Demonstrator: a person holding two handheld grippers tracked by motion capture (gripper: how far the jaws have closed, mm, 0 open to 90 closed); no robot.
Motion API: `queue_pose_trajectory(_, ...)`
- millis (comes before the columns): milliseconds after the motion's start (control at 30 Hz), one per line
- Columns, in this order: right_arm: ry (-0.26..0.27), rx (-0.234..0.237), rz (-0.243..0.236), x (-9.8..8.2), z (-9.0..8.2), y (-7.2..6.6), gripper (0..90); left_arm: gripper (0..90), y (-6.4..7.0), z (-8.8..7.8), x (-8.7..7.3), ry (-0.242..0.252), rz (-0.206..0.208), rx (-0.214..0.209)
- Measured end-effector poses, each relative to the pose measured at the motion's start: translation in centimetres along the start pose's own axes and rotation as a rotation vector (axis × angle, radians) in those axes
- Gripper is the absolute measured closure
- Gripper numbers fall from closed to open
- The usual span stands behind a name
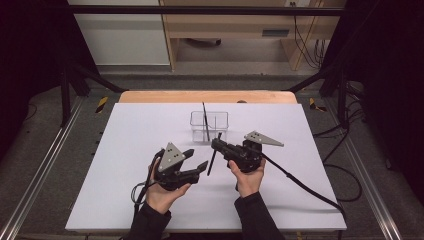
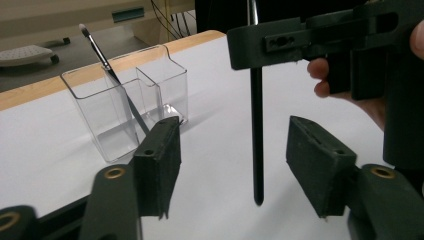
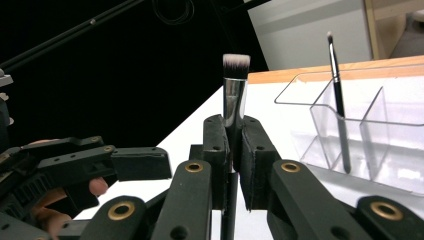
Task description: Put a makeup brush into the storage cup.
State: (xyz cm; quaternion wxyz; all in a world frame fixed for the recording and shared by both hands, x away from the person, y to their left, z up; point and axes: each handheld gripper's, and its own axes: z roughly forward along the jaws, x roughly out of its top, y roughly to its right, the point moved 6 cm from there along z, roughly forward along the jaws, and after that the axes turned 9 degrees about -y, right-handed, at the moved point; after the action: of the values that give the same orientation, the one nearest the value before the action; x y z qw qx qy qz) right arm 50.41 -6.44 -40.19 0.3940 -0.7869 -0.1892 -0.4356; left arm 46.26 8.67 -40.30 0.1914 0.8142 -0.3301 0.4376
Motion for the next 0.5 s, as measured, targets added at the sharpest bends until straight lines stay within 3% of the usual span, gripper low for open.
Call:
queue_pose_trajectory(133,0.006,-0.013,-0.025,0.3,-0.2,0.2,83.8,27.1,-0.6,-0.4,-0.4,-0.021,0.014,0.007)
queue_pose_trajectory(300,0.018,-0.034,-0.05,0.9,-0.5,0.6,83.8,15.1,-1.8,-0.9,-1.2,-0.036,-0.011,-0.004)
queue_pose_trajectory(500,0.02,-0.055,-0.083,1.3,-0.7,0.9,83.8,9.0,-3.1,-1.9,-2.2,-0.029,-0.025,0.024)
